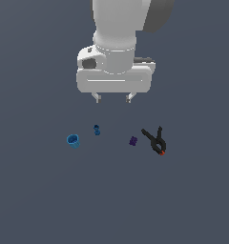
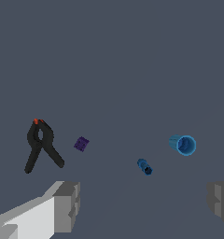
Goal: Pick up a designated object from a clutter of objects.
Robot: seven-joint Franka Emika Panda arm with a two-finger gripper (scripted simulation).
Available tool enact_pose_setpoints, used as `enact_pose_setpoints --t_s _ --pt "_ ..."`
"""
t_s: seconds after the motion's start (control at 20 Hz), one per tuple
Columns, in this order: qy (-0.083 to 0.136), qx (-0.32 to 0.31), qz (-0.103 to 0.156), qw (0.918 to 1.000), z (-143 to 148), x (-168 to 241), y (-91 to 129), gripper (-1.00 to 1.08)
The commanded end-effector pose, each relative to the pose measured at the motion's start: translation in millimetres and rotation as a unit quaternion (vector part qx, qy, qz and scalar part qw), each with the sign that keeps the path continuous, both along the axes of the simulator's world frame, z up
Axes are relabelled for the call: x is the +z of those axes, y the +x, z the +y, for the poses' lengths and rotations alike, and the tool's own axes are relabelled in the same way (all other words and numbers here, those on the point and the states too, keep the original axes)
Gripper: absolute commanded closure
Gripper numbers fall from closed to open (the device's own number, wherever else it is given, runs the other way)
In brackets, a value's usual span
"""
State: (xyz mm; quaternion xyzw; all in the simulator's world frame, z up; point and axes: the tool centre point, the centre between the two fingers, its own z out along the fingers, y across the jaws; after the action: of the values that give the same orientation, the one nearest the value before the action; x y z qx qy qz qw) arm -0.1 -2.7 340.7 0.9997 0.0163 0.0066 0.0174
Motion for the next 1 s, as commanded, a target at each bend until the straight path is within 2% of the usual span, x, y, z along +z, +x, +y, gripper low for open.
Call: enact_pose_setpoints --t_s 0.0,0.45,0.95 --pt "0.0 -0.004 0.0 1.0 2 -5 1 -0.92" --pt "0.003 -0.044 0.0 0.999 19 -49 8 -0.92" --pt "0.008 -0.128 -0.001 0.9918 54 -139 7 -0.92"
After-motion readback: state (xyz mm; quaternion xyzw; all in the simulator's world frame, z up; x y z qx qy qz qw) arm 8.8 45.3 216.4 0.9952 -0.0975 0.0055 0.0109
